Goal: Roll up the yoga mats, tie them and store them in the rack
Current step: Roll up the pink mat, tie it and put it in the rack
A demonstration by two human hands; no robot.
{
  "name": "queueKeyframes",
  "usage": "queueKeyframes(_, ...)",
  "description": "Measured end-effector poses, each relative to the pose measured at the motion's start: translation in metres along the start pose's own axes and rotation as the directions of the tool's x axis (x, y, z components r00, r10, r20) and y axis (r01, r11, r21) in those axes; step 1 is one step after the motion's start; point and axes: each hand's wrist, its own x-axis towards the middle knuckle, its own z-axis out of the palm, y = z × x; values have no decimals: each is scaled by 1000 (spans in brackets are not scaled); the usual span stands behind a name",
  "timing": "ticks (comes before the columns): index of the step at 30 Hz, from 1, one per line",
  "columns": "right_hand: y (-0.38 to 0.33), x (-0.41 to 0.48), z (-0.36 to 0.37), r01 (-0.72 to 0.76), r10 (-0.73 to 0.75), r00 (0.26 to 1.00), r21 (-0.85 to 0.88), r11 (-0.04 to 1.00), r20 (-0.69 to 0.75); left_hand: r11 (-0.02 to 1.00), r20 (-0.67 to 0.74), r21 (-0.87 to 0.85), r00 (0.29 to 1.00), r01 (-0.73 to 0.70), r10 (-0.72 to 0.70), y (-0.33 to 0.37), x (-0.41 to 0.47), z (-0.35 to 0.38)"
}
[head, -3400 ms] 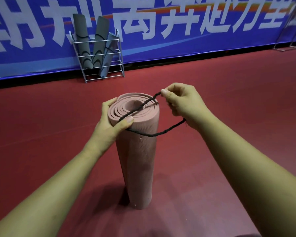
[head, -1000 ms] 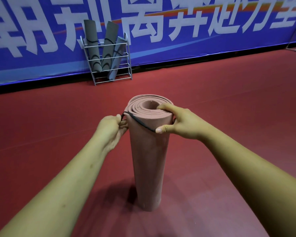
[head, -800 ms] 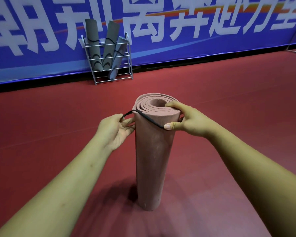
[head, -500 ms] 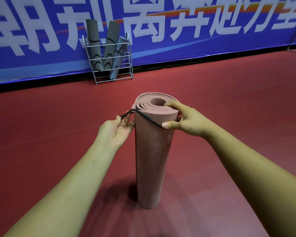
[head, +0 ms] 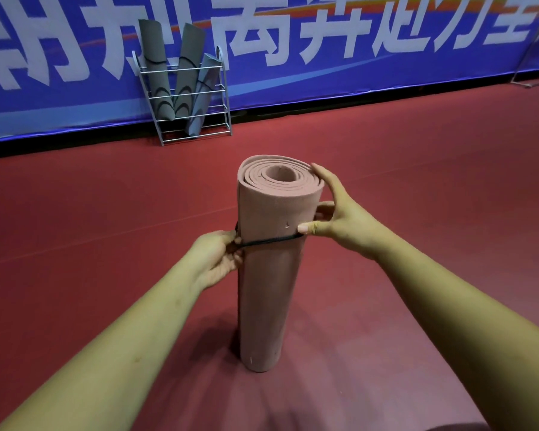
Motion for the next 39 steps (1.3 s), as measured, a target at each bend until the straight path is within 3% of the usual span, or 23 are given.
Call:
queueKeyframes(1,5,-3,4,-66,71,997,144,987,-27,999,-20,0,999,-47,47,2,0,-1)
queueKeyframes(3,14,-1,14,-173,237,969,480,860,-75,994,-61,30,992,-107,109,5,1,-7)
queueKeyframes(4,14,2,18,-203,294,953,560,804,-76,990,-83,58,988,-127,131,6,2,-11)
queueKeyframes(11,17,26,49,-265,379,904,437,860,-199,971,-126,144,970,-190,209,2,11,-15)
queueKeyframes(14,20,26,55,-296,470,857,545,785,-210,970,-111,149,972,-190,208,-3,12,-13)
queueKeyframes(18,21,27,53,-297,422,868,408,863,-260,971,-84,175,980,-166,182,1,14,-16)
queueKeyframes(21,36,24,57,-372,463,855,346,861,-232,935,-155,344,977,-85,146,-1,17,-28)
queueKeyframes(24,76,11,68,-554,567,795,122,824,-217,868,-279,490,958,83,66,-20,21,-50)
queueKeyframes(27,100,5,74,-633,629,755,44,773,-182,824,-220,560,974,89,45,-34,27,-56)
queueKeyframes(31,102,13,80,-568,577,790,106,816,-209,818,-78,575,995,-2,57,-41,28,-52)
queueKeyframes(33,98,15,79,-501,575,810,371,782,-118,807,-73,588,990,-53,117,-39,32,-58)
queueKeyframes(35,98,15,73,-464,520,854,503,730,33,822,19,549,985,-152,169,-31,33,-62)
queueKeyframes(37,99,12,71,-501,457,865,407,764,207,902,185,387,974,-193,129,-24,32,-63)
queueKeyframes(39,100,11,73,-523,397,830,299,798,391,958,321,262,947,-118,28,-18,33,-65)
